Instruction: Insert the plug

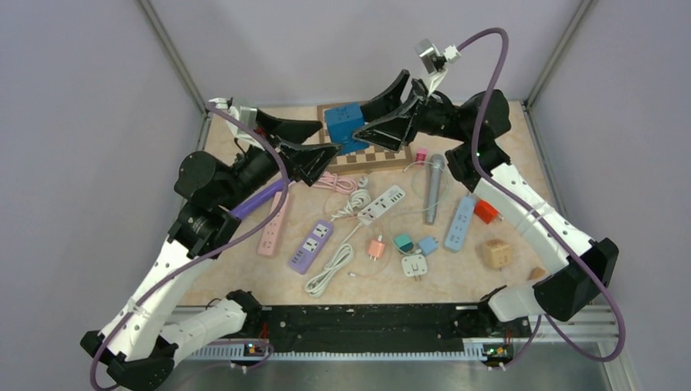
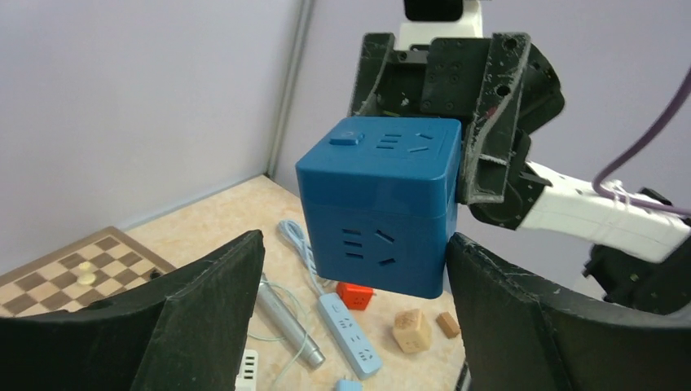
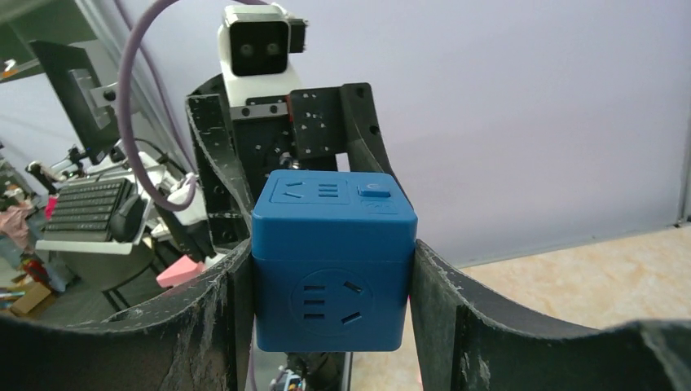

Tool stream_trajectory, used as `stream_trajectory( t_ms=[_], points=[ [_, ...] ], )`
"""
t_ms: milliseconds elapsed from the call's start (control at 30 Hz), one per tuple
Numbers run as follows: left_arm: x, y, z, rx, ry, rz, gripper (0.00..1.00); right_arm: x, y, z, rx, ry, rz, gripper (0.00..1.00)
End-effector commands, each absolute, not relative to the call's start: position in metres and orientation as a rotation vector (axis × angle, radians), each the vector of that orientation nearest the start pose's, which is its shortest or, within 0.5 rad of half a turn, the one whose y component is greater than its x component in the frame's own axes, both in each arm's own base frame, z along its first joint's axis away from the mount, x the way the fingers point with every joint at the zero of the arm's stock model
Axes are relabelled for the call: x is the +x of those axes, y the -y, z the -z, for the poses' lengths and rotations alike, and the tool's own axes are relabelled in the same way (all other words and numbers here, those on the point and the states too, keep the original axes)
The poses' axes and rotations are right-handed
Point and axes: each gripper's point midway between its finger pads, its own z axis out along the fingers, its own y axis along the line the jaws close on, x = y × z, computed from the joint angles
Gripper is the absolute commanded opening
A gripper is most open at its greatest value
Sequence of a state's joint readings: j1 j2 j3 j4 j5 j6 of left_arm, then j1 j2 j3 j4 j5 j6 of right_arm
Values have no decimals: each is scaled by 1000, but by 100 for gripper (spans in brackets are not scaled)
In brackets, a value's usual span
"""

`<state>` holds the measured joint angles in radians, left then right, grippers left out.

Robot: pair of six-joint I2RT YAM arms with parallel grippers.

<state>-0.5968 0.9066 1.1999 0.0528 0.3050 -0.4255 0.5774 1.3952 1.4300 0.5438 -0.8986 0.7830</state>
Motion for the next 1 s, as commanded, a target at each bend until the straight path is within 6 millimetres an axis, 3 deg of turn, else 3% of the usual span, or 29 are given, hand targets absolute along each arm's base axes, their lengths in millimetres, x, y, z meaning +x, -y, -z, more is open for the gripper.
stream_trajectory(
  t_ms=[0,233,267,333,500,567,633,700,767,833,967],
  points=[
    [195,241,-522,508,-1163,1157,84,180,-313,-549,-950,-940,-1628,4],
    [180,265,-516,629,-1152,1324,78,179,-313,-545,-953,-938,-1635,4],
    [180,267,-515,637,-1151,1337,73,179,-313,-544,-951,-937,-1638,4],
    [181,269,-514,638,-1162,1350,47,180,-313,-542,-946,-938,-1644,4],
    [190,268,-509,606,-1189,1314,5,181,-314,-540,-934,-946,-1650,4],
    [192,267,-508,602,-1186,1294,0,184,-315,-536,-925,-973,-1649,6],
    [198,265,-505,593,-1182,1255,0,191,-318,-530,-907,-1016,-1632,22],
    [210,261,-497,588,-1184,1154,0,203,-320,-520,-871,-1083,-1589,61],
    [225,255,-486,592,-1199,1026,0,219,-320,-505,-812,-1170,-1507,91],
    [242,250,-467,610,-1232,894,0,234,-316,-491,-749,-1244,-1408,99],
    [259,250,-417,828,-1249,662,0,253,-303,-472,-658,-1354,-1246,99]
  ],
)
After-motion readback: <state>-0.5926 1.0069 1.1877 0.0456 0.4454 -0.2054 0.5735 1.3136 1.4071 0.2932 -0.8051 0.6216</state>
